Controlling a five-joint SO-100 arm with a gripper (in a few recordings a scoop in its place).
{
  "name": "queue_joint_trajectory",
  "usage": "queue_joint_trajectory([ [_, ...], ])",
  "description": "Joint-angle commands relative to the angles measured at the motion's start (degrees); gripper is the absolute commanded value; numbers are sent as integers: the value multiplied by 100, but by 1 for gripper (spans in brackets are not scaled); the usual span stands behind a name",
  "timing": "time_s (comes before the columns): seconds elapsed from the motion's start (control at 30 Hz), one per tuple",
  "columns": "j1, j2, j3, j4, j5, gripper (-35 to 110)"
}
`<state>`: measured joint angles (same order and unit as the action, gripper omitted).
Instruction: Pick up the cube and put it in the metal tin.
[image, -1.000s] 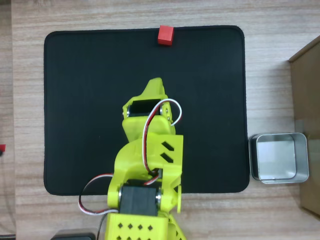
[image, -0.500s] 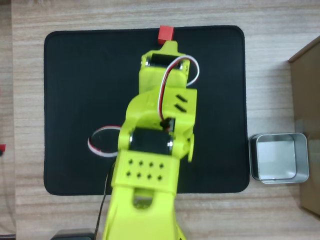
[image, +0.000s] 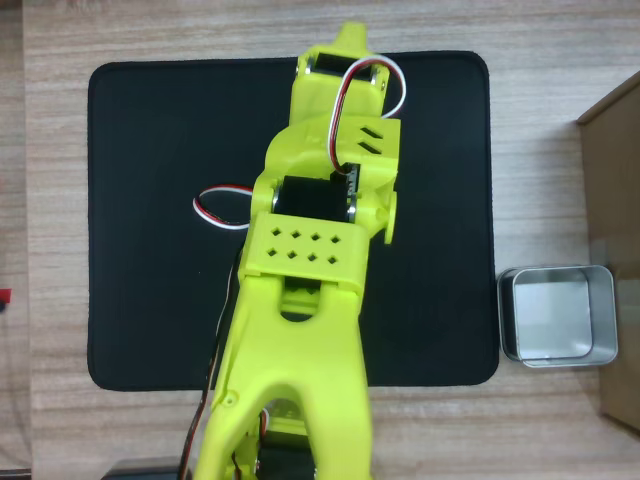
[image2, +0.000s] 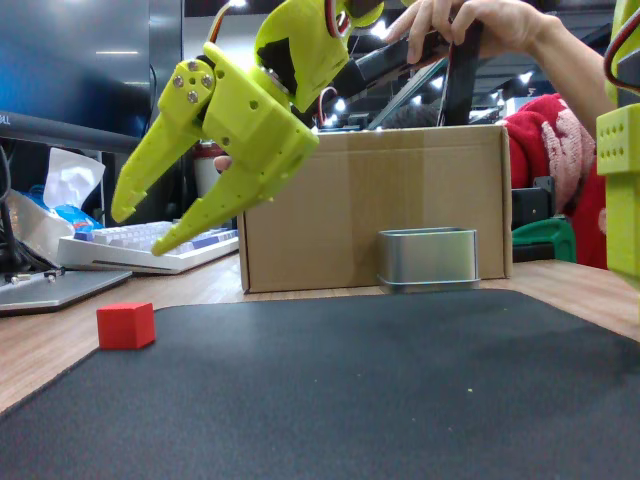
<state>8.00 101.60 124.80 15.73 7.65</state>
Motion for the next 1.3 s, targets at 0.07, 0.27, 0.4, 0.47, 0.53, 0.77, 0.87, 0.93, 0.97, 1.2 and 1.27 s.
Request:
queue_joint_trajectory([
  [0.07,-9,-272,-413,272,158,14],
  [0.27,-211,-536,-1055,1362,264,18],
  [0.4,-272,-1020,-1644,1846,114,18],
  [0.47,-255,-1301,-1960,2048,97,20],
  [0.53,-255,-1564,-2206,2215,88,20],
  [0.77,-246,-2092,-2593,2250,105,20],
  [0.87,-264,-2215,-2637,2241,193,20],
  [0.93,-264,-2268,-2654,2224,229,18],
  [0.97,-246,-2285,-2681,2215,255,14],
  [1.2,-237,-2215,-2610,2153,325,0],
  [1.27,-193,-1995,-2540,2153,334,0],
])
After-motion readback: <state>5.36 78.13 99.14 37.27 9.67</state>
